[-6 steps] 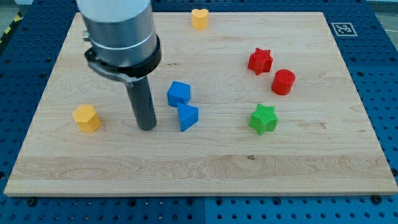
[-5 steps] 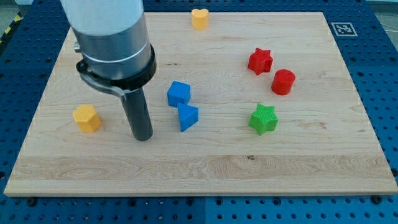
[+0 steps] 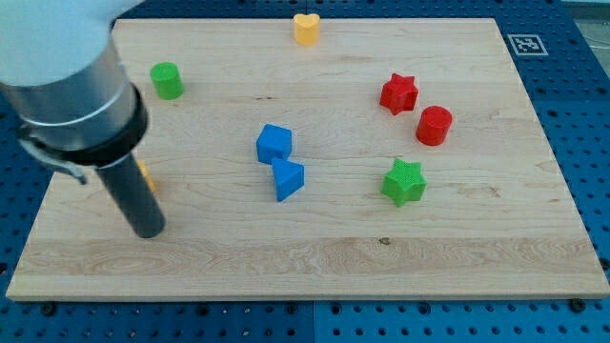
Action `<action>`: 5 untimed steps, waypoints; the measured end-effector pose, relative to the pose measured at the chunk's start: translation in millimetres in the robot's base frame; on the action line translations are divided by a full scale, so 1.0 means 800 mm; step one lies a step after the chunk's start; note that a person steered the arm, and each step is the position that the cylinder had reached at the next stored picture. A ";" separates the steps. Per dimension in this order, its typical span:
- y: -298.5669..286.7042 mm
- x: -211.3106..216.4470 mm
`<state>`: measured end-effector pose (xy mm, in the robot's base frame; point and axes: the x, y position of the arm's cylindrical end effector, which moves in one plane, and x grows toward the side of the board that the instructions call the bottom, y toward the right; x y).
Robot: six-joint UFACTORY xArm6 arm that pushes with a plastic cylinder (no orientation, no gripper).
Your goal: Push the yellow hexagon parallel to the bottom of the green circle
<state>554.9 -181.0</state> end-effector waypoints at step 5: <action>-0.036 -0.064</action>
